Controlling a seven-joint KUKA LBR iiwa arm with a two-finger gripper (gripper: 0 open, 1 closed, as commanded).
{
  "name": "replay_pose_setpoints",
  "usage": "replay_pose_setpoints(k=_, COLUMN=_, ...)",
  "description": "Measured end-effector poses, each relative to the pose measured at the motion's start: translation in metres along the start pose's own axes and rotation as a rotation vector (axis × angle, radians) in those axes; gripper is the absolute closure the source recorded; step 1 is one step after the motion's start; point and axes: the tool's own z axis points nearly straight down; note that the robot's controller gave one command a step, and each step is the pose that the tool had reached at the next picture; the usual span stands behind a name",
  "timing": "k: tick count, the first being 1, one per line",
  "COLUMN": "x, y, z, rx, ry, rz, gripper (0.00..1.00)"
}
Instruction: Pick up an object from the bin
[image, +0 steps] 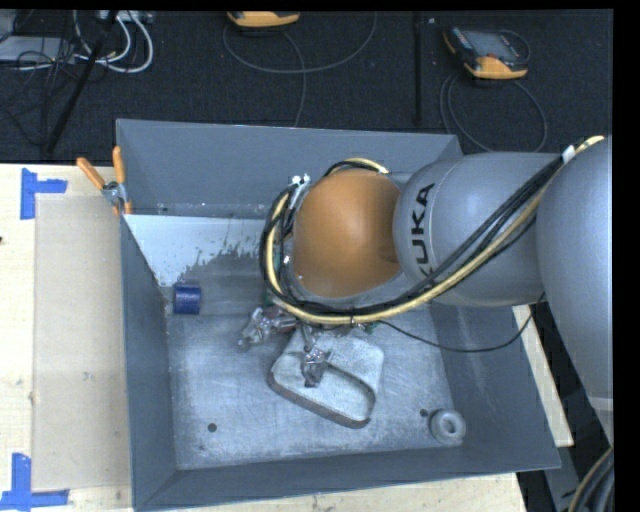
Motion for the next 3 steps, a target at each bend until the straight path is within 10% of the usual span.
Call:
replay_pose_setpoints(k=1, x=0.018, y=-0.012, z=0.038, rx=-0.001, ry=-0.004, rz=-0.231, gripper=0.00)
replay_pose_setpoints(k=2, x=0.015, y=-0.014, z=0.035, rx=0.006, ry=-0.015, rz=-0.229, gripper=1.00)
replay_pose_setpoints(k=3, x=0.005, y=0.001, z=-0.131, rx=0.006, ry=-0.006, rz=-0.283, gripper=1.00)
